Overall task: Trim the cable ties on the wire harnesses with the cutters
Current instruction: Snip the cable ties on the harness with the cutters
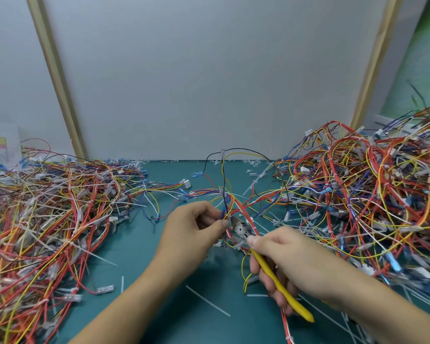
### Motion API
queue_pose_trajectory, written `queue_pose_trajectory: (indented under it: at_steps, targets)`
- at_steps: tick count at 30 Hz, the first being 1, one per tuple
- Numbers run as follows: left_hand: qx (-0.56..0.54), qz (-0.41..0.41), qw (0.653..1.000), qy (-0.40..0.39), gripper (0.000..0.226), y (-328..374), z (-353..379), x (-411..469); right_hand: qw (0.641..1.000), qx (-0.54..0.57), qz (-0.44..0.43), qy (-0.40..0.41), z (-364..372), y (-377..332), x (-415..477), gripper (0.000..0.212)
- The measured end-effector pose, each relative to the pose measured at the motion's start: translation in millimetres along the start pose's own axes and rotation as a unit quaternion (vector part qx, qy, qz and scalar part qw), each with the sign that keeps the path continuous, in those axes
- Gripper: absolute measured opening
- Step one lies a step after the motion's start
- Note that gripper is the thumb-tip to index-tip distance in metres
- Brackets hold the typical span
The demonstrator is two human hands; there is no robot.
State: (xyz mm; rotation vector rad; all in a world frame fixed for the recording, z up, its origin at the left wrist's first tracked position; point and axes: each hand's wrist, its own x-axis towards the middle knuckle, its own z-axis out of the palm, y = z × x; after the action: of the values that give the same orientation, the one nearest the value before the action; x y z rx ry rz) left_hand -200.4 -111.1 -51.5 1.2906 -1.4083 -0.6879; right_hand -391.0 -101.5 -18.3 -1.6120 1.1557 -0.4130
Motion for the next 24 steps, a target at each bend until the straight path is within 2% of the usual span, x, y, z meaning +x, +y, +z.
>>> queue_pose_trajectory:
  at_steps: [5, 8, 12, 15, 17, 21, 24]
  targets:
    - [-0.005, -0.037, 0.999, 0.002, 0.016, -1.6, -0.1, 3.5, 0.997, 0.075, -0.005, -0.025, -14.2, -6.8, -1.6, 0.043]
    - [0.010, -0.050, 0.999, -0.019, 0.008, 0.3, -0.7, 3.9, 0.989, 0.139, -0.036, 0.034, -17.9, -10.7, 1.1, 0.033]
    - [-0.020, -0.087, 0.996, 0.005, 0.030, 2.9, 0.1, 3.3, 0.973, 0.157, -0.099, 0.136, -16.7, -5.9, 3.4, 0.026]
    - [-0.012, -0.128, 0.990, 0.054, 0.052, 0.0, -1.8, 5.0, 0.969, 0.151, -0.121, 0.155, -13.1, -4.7, 3.0, 0.025]
    - [-0.025, -0.162, 0.984, 0.072, 0.058, -2.4, -3.5, 7.1, 0.970, 0.144, -0.128, 0.149, -9.4, -5.0, 2.7, 0.025]
    - [-0.067, -0.194, 0.977, 0.061, 0.046, -6.7, -4.0, 11.2, 0.973, 0.128, -0.142, 0.127, -0.2, -5.0, 2.6, 0.020]
    - [-0.146, -0.210, 0.966, 0.036, 0.031, -6.6, -3.6, 12.5, 0.965, 0.138, -0.168, 0.147, 2.9, -4.8, 3.1, 0.017]
